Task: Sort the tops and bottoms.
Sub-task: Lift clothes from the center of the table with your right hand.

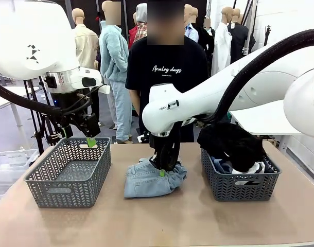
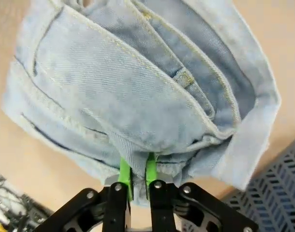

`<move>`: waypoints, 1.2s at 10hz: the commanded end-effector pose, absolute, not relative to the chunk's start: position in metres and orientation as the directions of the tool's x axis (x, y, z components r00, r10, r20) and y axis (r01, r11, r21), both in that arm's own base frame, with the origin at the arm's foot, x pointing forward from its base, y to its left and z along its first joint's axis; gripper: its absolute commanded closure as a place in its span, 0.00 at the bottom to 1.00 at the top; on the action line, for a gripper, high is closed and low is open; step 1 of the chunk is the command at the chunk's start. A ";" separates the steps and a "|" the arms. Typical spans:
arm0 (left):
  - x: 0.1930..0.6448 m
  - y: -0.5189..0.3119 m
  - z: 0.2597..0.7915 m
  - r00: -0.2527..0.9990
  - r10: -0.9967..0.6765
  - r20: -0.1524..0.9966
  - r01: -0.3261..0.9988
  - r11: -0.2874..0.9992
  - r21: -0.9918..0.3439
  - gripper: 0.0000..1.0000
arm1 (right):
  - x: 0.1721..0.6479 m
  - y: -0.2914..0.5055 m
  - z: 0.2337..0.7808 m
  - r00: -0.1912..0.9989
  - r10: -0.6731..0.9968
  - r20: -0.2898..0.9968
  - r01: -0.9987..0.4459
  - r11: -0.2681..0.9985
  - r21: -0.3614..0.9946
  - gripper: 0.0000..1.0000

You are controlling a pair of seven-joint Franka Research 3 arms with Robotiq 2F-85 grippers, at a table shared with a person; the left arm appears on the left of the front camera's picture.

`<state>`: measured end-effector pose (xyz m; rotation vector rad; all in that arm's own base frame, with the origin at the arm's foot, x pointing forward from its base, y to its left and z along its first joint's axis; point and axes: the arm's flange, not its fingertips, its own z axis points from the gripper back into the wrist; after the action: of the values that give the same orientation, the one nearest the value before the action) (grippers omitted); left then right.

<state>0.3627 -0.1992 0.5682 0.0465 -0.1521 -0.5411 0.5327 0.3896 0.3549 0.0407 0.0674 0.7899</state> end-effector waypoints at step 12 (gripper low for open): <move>0.363 -0.197 0.569 0.845 -0.515 0.141 0.507 0.857 0.089 0.00 | 0.457 0.334 0.701 0.616 0.630 0.473 -0.632 0.754 -0.180 1.00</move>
<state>0.3625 -0.1992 0.5687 0.0465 -0.1532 -0.5410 0.4582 0.3371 0.7022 -0.0119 -0.5482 0.7324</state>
